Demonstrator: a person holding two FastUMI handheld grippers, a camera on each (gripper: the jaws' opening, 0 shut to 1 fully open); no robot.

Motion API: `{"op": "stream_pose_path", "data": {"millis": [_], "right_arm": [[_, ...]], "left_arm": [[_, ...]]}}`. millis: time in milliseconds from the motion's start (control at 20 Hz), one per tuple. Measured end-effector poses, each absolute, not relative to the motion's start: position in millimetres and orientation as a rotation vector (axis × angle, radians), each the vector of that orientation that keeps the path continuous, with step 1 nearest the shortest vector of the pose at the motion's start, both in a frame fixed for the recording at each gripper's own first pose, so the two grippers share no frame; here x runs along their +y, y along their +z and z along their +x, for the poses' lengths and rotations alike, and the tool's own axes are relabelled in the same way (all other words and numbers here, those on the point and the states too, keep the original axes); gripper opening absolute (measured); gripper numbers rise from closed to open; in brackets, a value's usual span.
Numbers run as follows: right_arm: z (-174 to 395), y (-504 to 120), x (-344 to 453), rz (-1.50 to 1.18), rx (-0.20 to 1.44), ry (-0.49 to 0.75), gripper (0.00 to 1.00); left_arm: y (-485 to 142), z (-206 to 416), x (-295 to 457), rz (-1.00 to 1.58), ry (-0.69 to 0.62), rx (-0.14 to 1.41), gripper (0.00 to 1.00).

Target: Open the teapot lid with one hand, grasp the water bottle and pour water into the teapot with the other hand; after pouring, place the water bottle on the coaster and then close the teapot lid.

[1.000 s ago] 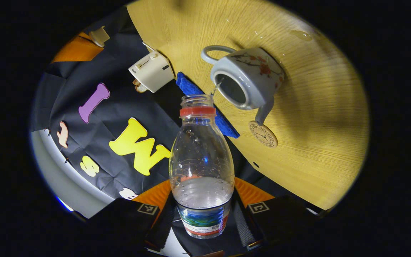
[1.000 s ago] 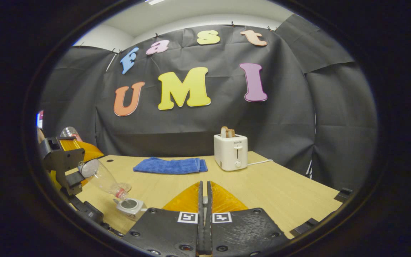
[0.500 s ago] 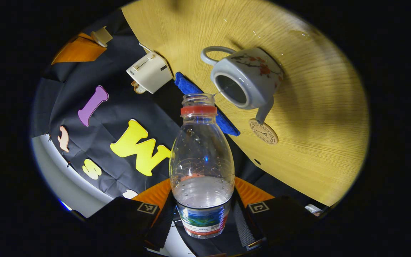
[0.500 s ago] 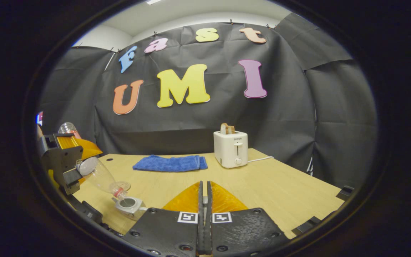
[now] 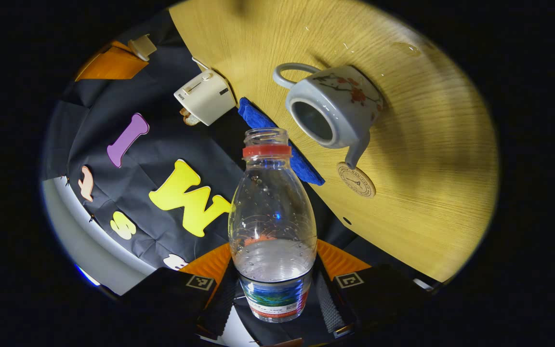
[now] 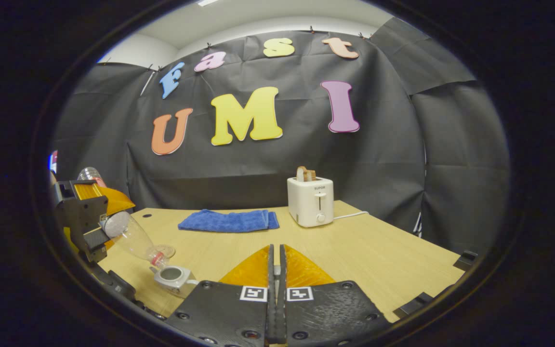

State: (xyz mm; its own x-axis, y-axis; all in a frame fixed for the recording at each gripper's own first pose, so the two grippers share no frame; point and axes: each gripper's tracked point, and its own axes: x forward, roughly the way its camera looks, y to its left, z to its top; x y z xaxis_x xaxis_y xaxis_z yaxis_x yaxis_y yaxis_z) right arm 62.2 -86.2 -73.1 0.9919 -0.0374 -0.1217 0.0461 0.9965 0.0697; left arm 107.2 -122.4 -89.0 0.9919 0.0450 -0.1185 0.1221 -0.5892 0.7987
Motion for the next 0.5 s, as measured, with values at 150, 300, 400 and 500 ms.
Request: {"op": "stream_pose_path", "data": {"millis": [150,300,400,500], "right_arm": [[61.5,-71.4,-89.7,0.073,0.119,-0.055,0.0],[58.2,-65.9,-90.3,0.079,0.103,-0.061,0.0],[59.6,-68.9,-89.2,0.054,0.105,-0.066,0.0],[62.2,-73.2,-90.1,0.046,0.111,-0.069,0.01]], "left_arm": [[-115.3,109.3,-102.3,1.95,-0.184,0.187,0.76],[-110.5,109.2,-96.0,1.699,-0.179,0.189,0.76],[-103.0,115.4,-95.6,1.536,-0.185,0.174,0.76],[-95.7,119.1,-102.5,1.37,-0.201,0.151,0.76]]}}
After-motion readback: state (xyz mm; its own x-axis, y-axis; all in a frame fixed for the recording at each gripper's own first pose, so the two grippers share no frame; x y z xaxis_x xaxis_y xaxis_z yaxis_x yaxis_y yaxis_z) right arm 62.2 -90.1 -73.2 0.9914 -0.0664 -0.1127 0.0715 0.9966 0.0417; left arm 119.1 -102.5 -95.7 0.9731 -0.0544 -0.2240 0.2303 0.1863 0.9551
